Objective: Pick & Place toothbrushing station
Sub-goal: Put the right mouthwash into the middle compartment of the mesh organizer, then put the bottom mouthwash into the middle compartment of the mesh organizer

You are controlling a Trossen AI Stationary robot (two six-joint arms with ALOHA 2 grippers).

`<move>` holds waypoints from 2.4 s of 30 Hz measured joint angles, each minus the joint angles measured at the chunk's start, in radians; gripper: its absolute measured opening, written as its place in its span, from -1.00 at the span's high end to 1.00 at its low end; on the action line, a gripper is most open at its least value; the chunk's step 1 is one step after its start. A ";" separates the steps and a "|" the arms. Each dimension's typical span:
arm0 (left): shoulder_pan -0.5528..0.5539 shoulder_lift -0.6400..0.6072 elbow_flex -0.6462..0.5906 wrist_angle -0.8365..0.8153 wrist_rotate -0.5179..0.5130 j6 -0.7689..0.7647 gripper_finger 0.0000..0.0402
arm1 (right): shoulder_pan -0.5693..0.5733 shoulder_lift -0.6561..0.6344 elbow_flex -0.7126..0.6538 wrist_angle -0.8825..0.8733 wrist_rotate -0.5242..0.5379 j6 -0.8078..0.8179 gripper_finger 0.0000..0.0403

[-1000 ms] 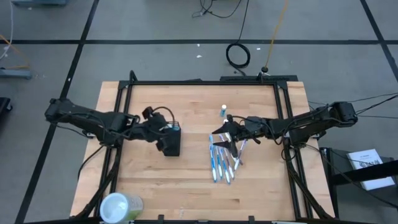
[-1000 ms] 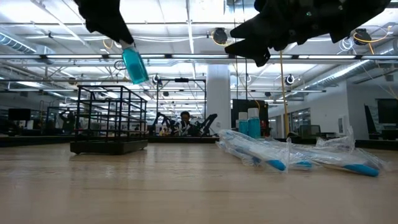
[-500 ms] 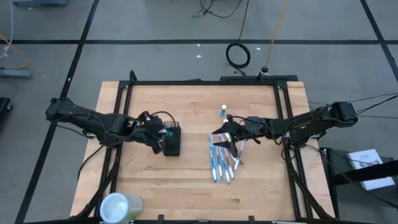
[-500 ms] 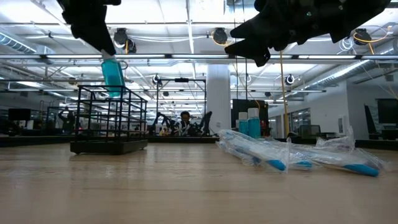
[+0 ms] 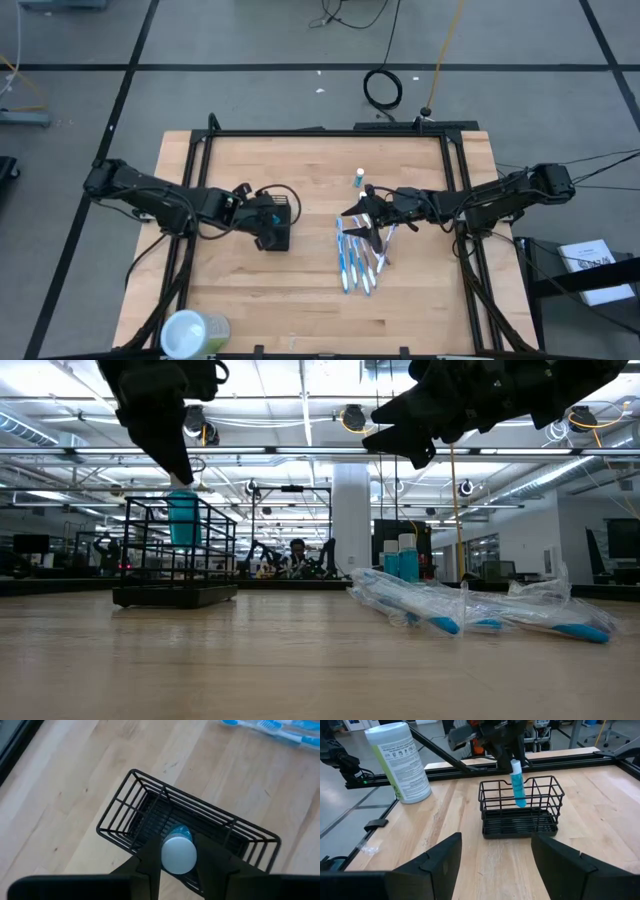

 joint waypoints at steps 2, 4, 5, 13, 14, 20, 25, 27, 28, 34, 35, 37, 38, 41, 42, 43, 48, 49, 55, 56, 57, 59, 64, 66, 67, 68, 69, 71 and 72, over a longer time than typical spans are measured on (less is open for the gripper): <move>0.006 0.000 0.000 -0.001 0.000 0.004 0.52 | 0.000 0.000 0.000 -0.002 0.000 0.000 -0.15; 0.014 0.000 -0.001 0.000 0.000 0.008 0.52 | 0.000 0.000 0.000 -0.002 0.000 0.000 -0.15; 0.017 -0.001 -0.008 0.006 0.000 0.010 0.52 | 0.000 0.000 0.000 -0.003 0.000 0.000 -0.15; 0.063 -0.014 -0.138 0.127 0.079 0.018 0.52 | 0.000 0.000 0.000 -0.006 -0.002 0.008 -0.15; 0.070 -0.022 -0.150 0.148 0.094 0.028 0.52 | 0.000 0.000 0.000 -0.006 -0.002 0.008 -0.15; 0.100 -0.025 -0.172 0.188 0.150 0.042 0.52 | 0.000 0.000 0.000 -0.005 -0.001 0.011 -0.16; 0.101 -0.023 -0.172 0.193 0.151 0.042 0.52 | 0.000 0.000 0.000 -0.005 -0.001 0.011 -0.15; 0.101 -0.023 -0.172 0.195 0.156 0.035 0.52 | 0.000 0.000 0.000 -0.005 -0.001 0.011 -0.15; 0.100 -0.023 -0.172 0.193 0.157 0.029 0.52 | 0.000 0.000 0.000 -0.005 -0.001 0.011 -0.15; 0.101 -0.023 -0.172 0.193 0.157 0.001 0.20 | 0.000 0.000 0.000 -0.005 0.000 0.011 -0.15; 0.101 -0.023 -0.172 0.193 0.157 0.000 0.12 | 0.000 0.000 0.000 -0.005 0.000 0.011 -0.15; 0.101 -0.023 -0.172 0.193 0.157 0.000 -0.03 | 0.000 0.000 0.000 -0.005 0.000 0.012 -0.15; 0.101 -0.023 -0.172 0.194 0.157 0.000 -0.10 | 0.000 0.000 0.000 -0.006 0.000 0.011 -0.15; 0.100 -0.023 -0.172 0.195 0.158 0.003 -0.23 | 0.000 0.000 0.000 -0.006 0.000 0.011 -0.16; 0.100 -0.023 -0.172 0.195 0.158 0.012 -0.27 | 0.000 0.000 0.000 -0.007 0.000 0.012 -0.15; 0.100 -0.023 -0.172 0.195 0.159 0.026 -0.29 | 0.000 0.000 0.000 -0.011 0.000 0.011 -0.15; 0.101 -0.044 -0.170 0.192 0.157 0.067 -0.36 | 0.000 0.000 0.000 -0.044 0.000 0.012 -0.13; 0.102 -0.049 -0.165 0.190 0.155 0.068 -0.36 | 0.000 0.000 0.000 -0.044 0.000 0.012 -0.13; 0.111 -0.094 -0.097 0.177 0.162 0.131 -0.32 | 0.000 0.000 0.000 -0.064 0.000 0.012 -0.12; 0.112 -0.104 -0.083 0.182 0.161 0.148 -0.31 | 0.000 -0.002 0.000 -0.074 0.000 0.012 -0.12; 0.112 -0.119 -0.075 0.181 0.163 0.166 -0.30 | 0.000 -0.003 0.000 -0.079 0.000 0.015 -0.12; 0.110 -0.150 -0.063 0.218 0.139 0.223 -0.28 | 0.000 -0.004 0.001 -0.087 -0.001 0.037 -0.12; 0.083 -0.263 -0.145 0.453 0.007 0.403 -0.20 | -0.009 -0.005 0.001 -0.114 0.000 -0.027 -0.12; 0.088 -0.306 -0.183 0.513 0.015 0.419 -0.17 | -0.015 -0.017 0.001 -0.179 0.000 -0.052 -0.12; 0.089 -0.329 -0.210 0.517 0.017 0.414 -0.15 | -0.018 -0.026 0.000 -0.218 0.001 -0.054 -0.12; 0.090 -0.354 -0.239 0.514 0.008 0.407 -0.14 | -0.022 -0.041 0.001 -0.255 0.000 -0.054 -0.12; 0.089 -0.380 -0.263 0.533 0.003 0.403 -0.13 | -0.027 -0.061 0.001 -0.302 0.000 -0.053 -0.12; 0.088 -0.434 -0.317 0.591 -0.013 0.396 -0.11 | -0.035 -0.106 0.000 -0.395 0.001 -0.053 -0.12; 0.091 -0.459 -0.344 0.612 -0.020 0.392 -0.11 | -0.041 -0.130 0.000 -0.429 0.005 -0.053 -0.12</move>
